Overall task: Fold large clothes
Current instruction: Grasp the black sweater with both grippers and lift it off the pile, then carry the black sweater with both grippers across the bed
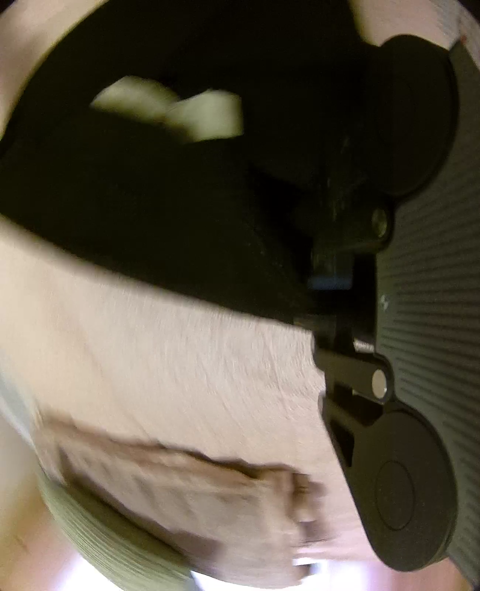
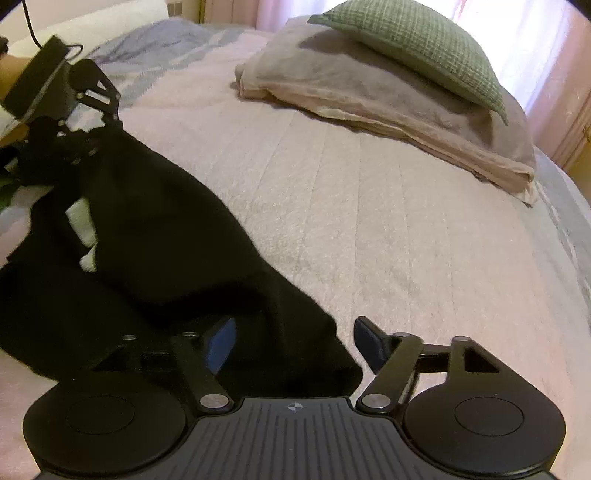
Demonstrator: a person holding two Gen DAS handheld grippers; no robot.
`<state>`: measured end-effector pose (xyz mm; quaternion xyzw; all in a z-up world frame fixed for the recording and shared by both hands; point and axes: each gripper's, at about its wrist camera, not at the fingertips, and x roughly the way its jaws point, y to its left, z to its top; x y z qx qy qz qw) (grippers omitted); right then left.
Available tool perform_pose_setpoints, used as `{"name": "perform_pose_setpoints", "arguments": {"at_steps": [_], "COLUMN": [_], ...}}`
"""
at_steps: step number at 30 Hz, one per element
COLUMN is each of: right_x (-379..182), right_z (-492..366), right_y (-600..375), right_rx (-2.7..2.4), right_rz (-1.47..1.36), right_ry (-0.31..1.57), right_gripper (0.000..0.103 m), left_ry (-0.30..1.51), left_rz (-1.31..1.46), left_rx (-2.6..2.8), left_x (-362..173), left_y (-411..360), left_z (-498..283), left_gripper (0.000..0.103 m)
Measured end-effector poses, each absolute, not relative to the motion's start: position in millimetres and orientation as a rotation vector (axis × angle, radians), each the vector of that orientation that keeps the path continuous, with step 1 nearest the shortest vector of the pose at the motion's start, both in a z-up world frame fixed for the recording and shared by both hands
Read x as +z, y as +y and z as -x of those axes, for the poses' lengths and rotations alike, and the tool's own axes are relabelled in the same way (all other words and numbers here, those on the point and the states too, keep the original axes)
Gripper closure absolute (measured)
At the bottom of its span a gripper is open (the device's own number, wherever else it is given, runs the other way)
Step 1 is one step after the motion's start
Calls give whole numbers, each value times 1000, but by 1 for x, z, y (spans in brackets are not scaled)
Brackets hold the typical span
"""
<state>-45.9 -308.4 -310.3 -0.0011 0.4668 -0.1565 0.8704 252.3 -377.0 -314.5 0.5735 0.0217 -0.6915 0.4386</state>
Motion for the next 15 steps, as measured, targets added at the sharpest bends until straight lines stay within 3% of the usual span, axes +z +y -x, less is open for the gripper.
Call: {"name": "perform_pose_setpoints", "arguments": {"at_steps": [6,14,15], "right_x": [-338,-338,-342], "right_z": [34,9,6], "right_y": [-289,-297,-298], "right_rx": [-258,-309,-338], "right_rz": [53,-93,-76], "right_ry": [1010,957,993], "right_gripper": [34,34,42], "left_ry": [279,329,338], "left_rz": [-1052,-972,-964], "left_rx": [-1612,-1564,-1549], "left_x": [-259,-237,-235], "left_y": [-405,-406,-402], "left_z": [-284,-276,-275], "left_gripper": [98,98,98]}}
